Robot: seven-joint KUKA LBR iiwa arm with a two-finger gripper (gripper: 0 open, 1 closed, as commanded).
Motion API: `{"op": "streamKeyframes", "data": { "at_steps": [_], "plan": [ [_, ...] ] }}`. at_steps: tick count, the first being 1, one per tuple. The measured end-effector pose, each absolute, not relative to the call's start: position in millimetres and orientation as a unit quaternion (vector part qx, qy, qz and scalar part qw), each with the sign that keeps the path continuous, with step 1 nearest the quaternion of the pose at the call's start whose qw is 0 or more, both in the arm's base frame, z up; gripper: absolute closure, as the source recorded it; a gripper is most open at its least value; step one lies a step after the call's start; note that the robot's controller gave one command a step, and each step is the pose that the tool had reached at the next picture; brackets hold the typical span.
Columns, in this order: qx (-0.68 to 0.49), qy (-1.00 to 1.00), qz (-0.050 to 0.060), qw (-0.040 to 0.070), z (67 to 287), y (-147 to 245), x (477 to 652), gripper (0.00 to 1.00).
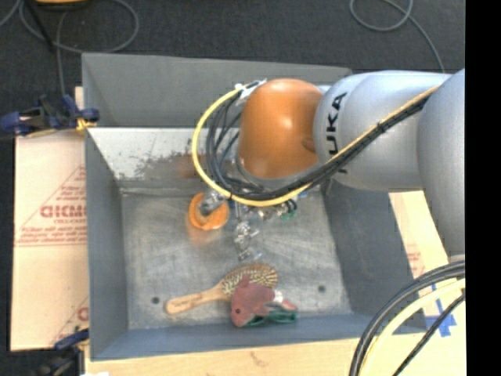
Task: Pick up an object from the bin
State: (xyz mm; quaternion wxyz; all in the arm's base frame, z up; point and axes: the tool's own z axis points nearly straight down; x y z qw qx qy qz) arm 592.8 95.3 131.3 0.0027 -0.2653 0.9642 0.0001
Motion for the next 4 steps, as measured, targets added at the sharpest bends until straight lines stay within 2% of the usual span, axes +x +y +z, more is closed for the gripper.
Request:
{"op": "streamKeyframes", "data": {
  "at_steps": [1, 2, 3, 4],
  "plan": [
    [-0.316, 0.949, 0.0, 0.001, 147.1, 107.8, 543.4, 0.0],
    [-0.36, 0.933, 0.001, 0.001, 192.6, 66.7, 559.3, 0.0],
    [-0.419, 0.908, -0.001, 0.005, 152.8, 66.5, 544.7, 0.0],
    [-0.47, 0.883, -0.001, 0.013, 75.3, 52.7, 506.9, 1.0]
  ]
}}
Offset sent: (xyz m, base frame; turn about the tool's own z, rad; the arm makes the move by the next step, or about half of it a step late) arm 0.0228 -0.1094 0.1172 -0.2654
